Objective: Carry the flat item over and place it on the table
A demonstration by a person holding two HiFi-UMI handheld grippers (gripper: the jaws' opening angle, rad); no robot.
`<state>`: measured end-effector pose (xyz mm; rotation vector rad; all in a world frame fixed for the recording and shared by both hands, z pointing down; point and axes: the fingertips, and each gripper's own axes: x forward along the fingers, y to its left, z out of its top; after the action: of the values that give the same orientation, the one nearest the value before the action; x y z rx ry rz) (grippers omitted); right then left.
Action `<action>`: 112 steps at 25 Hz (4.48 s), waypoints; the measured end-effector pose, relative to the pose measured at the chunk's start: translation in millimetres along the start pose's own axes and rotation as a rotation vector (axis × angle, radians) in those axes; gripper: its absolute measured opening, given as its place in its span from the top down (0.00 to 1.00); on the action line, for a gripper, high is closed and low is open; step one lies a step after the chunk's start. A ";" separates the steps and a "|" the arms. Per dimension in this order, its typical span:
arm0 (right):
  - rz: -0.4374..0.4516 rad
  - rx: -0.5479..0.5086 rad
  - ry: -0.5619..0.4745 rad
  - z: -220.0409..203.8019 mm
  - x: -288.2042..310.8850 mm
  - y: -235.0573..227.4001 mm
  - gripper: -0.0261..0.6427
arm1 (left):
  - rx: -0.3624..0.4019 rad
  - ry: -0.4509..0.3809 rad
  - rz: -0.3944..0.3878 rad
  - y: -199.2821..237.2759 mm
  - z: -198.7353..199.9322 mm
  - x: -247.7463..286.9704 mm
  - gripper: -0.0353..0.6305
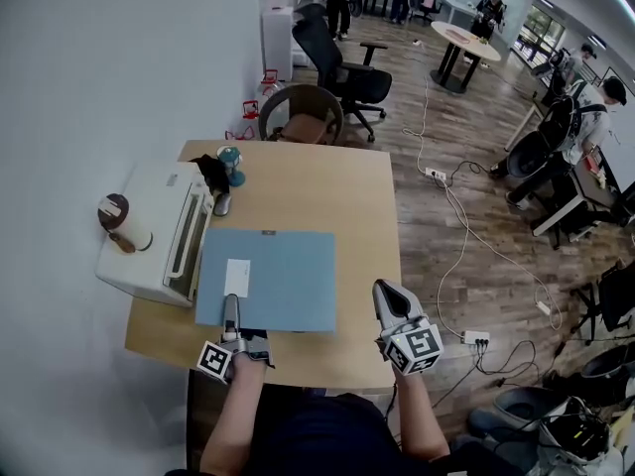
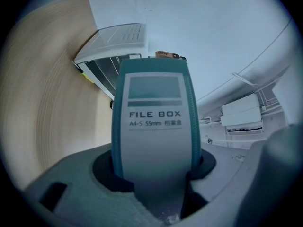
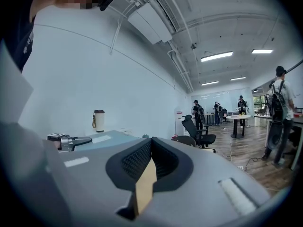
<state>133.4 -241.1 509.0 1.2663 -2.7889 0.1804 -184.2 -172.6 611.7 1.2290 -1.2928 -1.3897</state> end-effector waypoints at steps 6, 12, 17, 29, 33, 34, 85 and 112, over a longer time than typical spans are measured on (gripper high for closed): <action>-0.023 0.000 0.008 1.1 19.5 -9.2 0.97 | 0.015 0.015 0.015 23.7 3.3 36.9 0.56; -0.024 0.010 0.029 -3.3 38.3 -14.2 0.97 | 0.012 0.023 0.021 48.1 3.9 81.3 0.56; -0.012 0.004 0.043 -6.2 55.7 -11.2 0.97 | 0.024 0.012 0.057 82.3 14.5 117.6 0.56; 0.005 -0.028 0.037 4.5 85.9 -2.6 0.97 | 0.046 0.050 0.115 148.0 14.8 170.3 0.56; 0.007 -0.036 0.052 0.8 91.6 -0.6 0.97 | 0.024 0.042 0.154 170.4 15.5 176.2 0.56; 0.007 -0.033 0.055 -0.7 93.1 0.0 0.97 | 0.020 0.038 0.168 176.7 16.1 177.4 0.56; 0.046 0.038 0.065 -9.7 94.1 20.9 0.97 | -0.012 0.027 0.755 249.8 1.3 116.6 0.04; 0.068 0.017 0.043 -6.2 82.7 42.9 0.97 | -0.094 0.076 -0.134 -21.9 17.0 145.8 0.05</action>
<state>46.8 -273.9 521.3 1.1577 -2.8009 0.2326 -222.6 -310.9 574.2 1.3115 -1.0981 -1.4671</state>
